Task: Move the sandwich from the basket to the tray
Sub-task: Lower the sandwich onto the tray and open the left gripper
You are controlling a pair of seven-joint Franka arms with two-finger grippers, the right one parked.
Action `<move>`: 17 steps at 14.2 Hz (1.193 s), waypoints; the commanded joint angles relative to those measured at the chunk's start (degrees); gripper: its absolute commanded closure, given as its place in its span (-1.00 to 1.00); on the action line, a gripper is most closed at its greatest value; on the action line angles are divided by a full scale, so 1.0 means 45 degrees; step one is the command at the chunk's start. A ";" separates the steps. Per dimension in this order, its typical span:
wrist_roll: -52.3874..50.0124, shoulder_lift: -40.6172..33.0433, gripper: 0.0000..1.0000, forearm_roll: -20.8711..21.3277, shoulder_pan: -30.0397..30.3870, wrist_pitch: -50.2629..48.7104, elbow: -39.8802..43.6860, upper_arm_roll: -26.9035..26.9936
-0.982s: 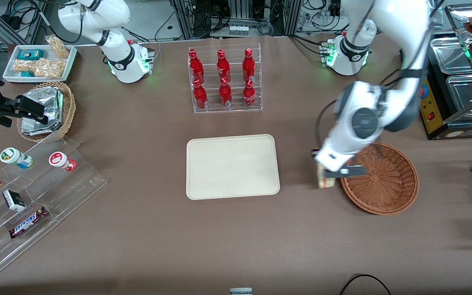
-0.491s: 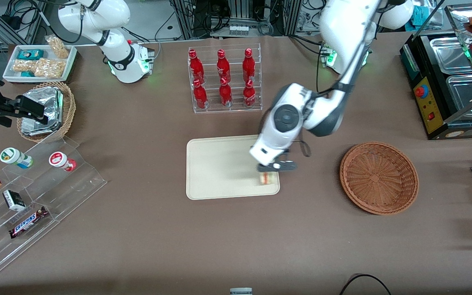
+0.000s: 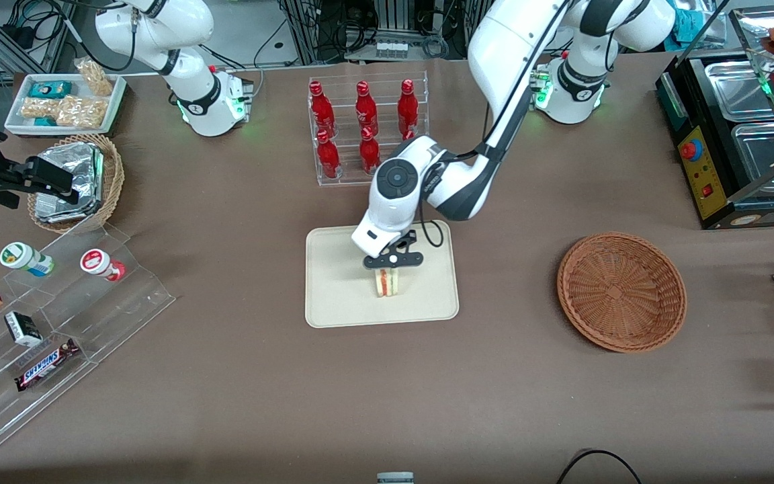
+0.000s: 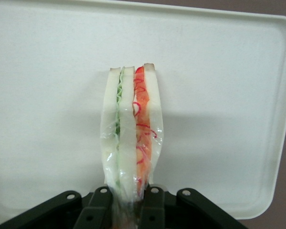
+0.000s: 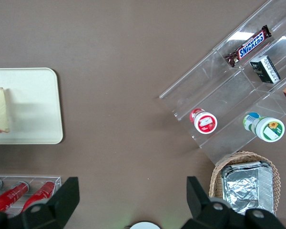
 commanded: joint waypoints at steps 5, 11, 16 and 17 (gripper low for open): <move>-0.0905 0.0893 0.95 -0.0072 -0.0251 0.0053 0.1028 0.0217; -0.1023 0.0174 -1.00 0.0006 -0.0330 -0.0021 0.0910 0.0314; -0.0537 -0.1544 -1.00 0.0978 -0.0252 -0.3357 0.0794 0.1037; -0.0709 -0.1857 -1.00 0.1002 -0.0135 -0.3866 0.0639 0.1076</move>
